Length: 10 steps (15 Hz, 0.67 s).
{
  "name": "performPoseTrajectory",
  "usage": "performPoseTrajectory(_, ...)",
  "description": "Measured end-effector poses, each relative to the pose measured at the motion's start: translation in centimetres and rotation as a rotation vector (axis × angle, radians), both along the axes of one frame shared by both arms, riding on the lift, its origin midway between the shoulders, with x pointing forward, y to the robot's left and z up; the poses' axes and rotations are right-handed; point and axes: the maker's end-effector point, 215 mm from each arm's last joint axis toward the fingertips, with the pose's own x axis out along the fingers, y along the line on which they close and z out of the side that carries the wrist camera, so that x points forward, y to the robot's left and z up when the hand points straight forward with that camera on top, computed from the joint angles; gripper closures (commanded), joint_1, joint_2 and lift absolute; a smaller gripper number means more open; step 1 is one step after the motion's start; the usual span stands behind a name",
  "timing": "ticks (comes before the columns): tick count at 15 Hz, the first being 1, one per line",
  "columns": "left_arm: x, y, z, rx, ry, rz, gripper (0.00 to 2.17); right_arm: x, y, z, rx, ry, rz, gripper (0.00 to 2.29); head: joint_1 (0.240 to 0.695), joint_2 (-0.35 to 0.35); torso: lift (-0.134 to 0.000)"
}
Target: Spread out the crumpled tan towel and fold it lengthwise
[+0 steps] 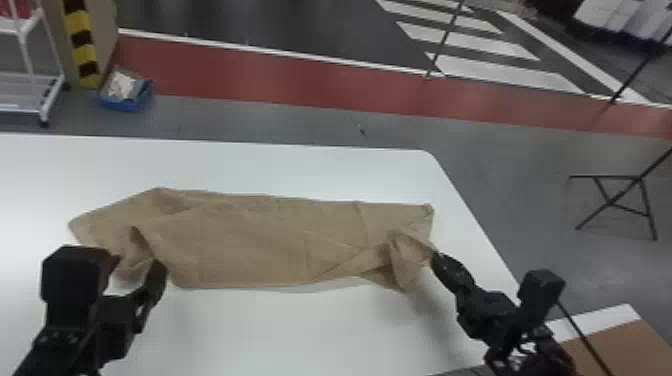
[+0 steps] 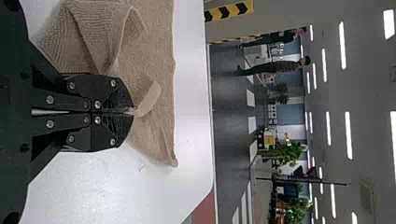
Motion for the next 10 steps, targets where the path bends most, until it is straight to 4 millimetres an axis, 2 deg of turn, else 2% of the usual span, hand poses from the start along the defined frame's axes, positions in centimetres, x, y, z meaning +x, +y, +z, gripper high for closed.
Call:
performPoseTrajectory(2,0.1,-0.8,-0.1,0.01,-0.01,-0.013,0.58,-0.2,-0.2,0.0,-0.002,0.001,-0.003,1.42,0.695,-0.35,-0.124)
performPoseTrajectory(5,0.3,-0.8,-1.3,0.039,0.002,-0.018,0.59,-0.3,-0.6,0.1,0.001,-0.003,-0.008,1.41,0.695,-0.35,-0.124)
performPoseTrajectory(6,0.4,-0.6,-1.8,0.049,0.008,-0.016,0.8,-0.3,-0.6,0.1,0.004,-0.004,-0.008,1.41,0.695,-0.35,-0.124)
performPoseTrajectory(8,0.7,0.0,-2.3,0.067,0.012,-0.009,1.1,-0.3,-0.5,0.2,0.005,-0.005,-0.008,1.41,0.695,-0.35,-0.124)
performPoseTrajectory(9,0.8,0.3,-2.3,0.074,0.012,0.001,1.34,-0.2,-0.4,0.2,0.006,-0.006,-0.006,1.41,0.695,-0.35,-0.124)
performPoseTrajectory(10,0.8,0.7,-2.3,0.08,0.01,0.012,1.36,-0.2,-0.4,0.2,0.007,-0.007,-0.005,1.41,0.695,-0.35,-0.124)
